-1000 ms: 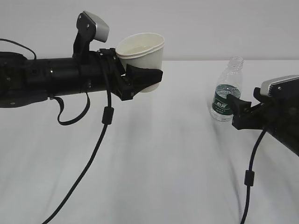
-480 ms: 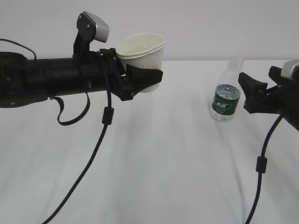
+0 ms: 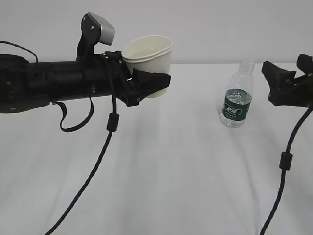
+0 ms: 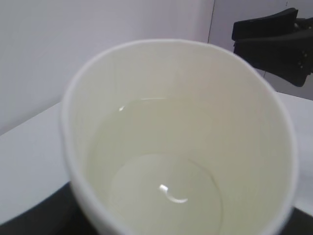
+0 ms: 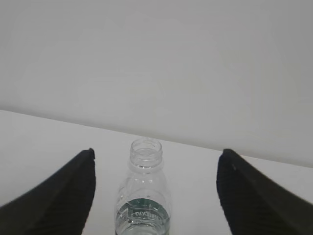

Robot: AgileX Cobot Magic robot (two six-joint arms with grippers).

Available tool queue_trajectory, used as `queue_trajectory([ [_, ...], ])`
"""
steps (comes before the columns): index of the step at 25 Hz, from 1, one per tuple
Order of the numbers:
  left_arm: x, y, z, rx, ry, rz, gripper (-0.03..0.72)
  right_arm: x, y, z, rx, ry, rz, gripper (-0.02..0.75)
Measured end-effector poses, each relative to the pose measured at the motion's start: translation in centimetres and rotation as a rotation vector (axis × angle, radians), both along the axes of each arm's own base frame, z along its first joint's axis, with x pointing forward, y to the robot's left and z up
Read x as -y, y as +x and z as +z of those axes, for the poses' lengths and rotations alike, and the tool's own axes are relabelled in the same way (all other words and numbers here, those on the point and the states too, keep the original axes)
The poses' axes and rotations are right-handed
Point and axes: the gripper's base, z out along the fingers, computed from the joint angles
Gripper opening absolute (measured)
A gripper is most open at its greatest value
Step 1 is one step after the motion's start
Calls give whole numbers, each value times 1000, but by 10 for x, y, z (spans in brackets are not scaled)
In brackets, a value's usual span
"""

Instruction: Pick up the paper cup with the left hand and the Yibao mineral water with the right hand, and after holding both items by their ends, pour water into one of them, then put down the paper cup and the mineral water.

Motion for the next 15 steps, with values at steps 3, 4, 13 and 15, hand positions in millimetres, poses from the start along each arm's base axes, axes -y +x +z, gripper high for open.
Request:
queue_trajectory([
  [3, 0, 0, 0, 1, 2, -2, 447, 1, -6, 10, -6, -14, -8, 585],
  [4, 0, 0, 0, 2, 3, -3, 447, 2, -9, 16, -3, -24, -11, 585],
  [13, 1, -2, -1, 9, 20, -21, 447, 7, -40, 52, -20, -79, -30, 585],
  [15, 1, -2, -1, 9, 20, -21, 447, 9, -49, 58, -35, -99, -35, 585],
])
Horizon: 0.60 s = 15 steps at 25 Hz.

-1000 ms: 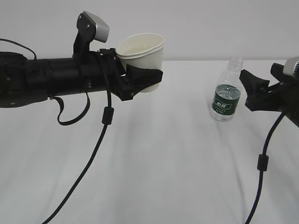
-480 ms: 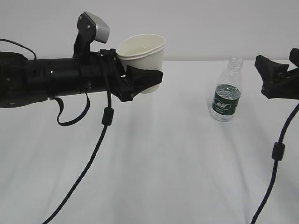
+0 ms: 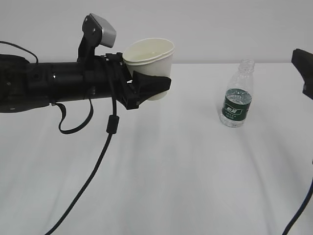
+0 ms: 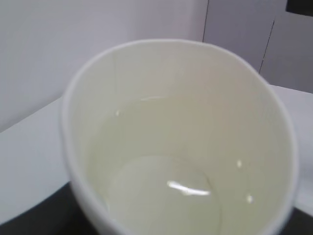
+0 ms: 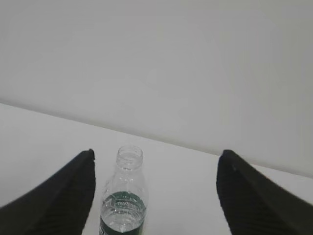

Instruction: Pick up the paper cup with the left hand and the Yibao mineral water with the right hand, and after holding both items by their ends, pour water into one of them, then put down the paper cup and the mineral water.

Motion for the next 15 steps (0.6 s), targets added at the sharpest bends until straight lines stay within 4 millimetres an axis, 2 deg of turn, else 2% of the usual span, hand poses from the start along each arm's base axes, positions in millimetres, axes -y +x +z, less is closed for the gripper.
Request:
queue_trajectory([
  [9, 0, -1, 0, 3, -2, -7, 447, 7, -41, 35, -24, -30, -22, 585],
  [15, 1, -2, 2, 8, -16, -20, 447, 10, -65, 41, -65, -40, -34, 585],
])
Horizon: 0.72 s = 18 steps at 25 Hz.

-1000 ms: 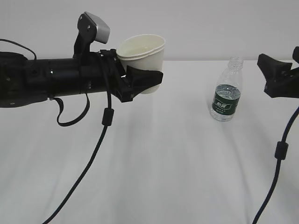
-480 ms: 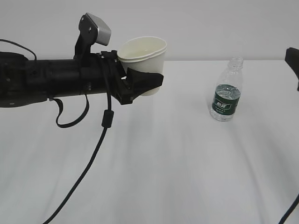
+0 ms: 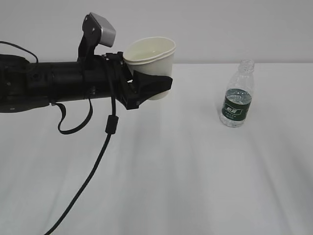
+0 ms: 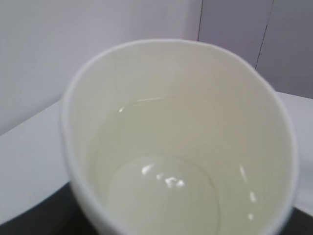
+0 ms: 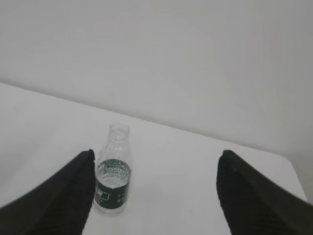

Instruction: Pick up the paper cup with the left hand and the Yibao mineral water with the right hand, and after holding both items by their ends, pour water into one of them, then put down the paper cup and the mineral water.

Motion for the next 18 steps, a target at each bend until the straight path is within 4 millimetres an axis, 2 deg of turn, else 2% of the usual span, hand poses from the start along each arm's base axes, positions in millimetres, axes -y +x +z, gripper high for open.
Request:
queue_trajectory([
  [18, 0, 0, 0, -2, 0, -3, 447, 9, -58, 1, -104, -18, -30, 585],
])
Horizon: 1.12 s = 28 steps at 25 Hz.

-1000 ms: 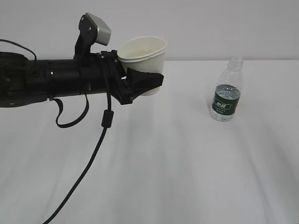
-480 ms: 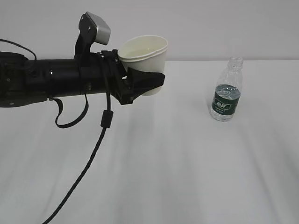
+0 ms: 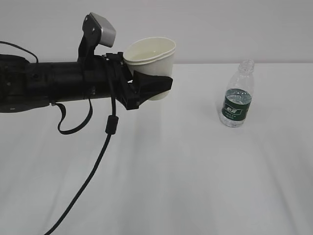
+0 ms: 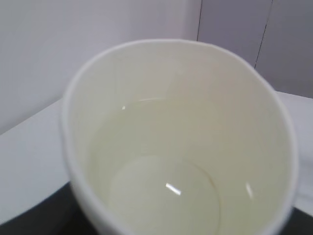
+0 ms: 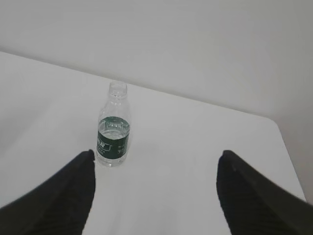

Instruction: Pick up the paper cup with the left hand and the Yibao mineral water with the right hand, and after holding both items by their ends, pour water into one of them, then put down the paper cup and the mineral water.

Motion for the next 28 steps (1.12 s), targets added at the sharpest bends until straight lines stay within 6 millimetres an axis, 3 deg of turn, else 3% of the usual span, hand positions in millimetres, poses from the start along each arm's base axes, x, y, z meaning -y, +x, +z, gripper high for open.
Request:
queue_trajectory([
  [11, 0, -1, -1, 2, 14, -16, 447, 4, -24, -8, -86, -9, -16, 585],
  [28, 1, -2, -2, 1, 24, -25, 447, 5, -28, -17, -194, -18, -25, 585],
])
